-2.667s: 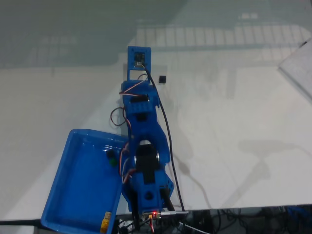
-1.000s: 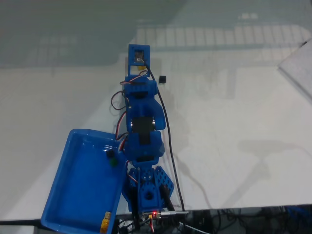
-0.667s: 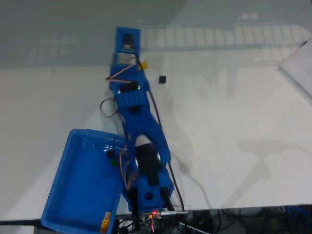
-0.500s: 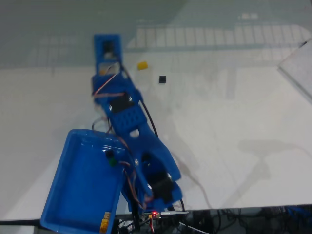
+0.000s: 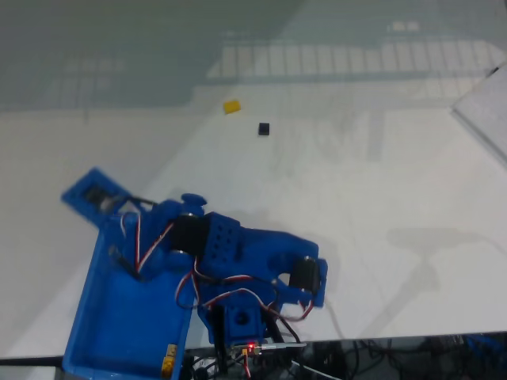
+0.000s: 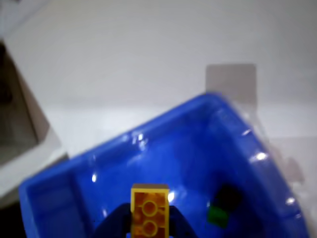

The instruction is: Pick up all the lego then put into the bin

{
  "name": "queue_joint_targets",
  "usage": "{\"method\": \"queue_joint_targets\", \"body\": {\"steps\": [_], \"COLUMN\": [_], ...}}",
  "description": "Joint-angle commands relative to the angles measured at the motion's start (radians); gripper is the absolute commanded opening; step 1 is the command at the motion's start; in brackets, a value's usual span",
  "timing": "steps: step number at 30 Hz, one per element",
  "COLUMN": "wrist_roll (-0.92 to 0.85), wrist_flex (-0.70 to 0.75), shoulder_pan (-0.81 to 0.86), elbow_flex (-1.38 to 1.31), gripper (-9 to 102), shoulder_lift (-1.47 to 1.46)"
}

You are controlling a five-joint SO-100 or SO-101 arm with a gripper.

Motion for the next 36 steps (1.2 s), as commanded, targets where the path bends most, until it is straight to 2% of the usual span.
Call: {"method": "queue_joint_targets", "body": {"steps": [1,4,9,12,19,23,26,29,36], "wrist_roll": [0.002,-0.012,-0.026,-0.044,-0.083,-0.138,-0.202,-0.267,-0.425], "wrist_flex": [0.052,0.104,0.126,0.126,0.120,0.086,0.002,-0.146,-0.673], "shoulder_pan": [-0.083,-0.118,-0.106,-0.075,0.037,0.184,0.370,0.597,1.085], "elbow_flex": [-0.048,-0.038,-0.029,-0.026,-0.029,-0.046,-0.052,-0.052,0.011], "gripper": [1,3,21,28,30,30,30,30,30], "shoulder_lift": [-0.014,-0.035,-0.074,-0.081,-0.095,-0.101,-0.121,-0.164,-0.374]}}
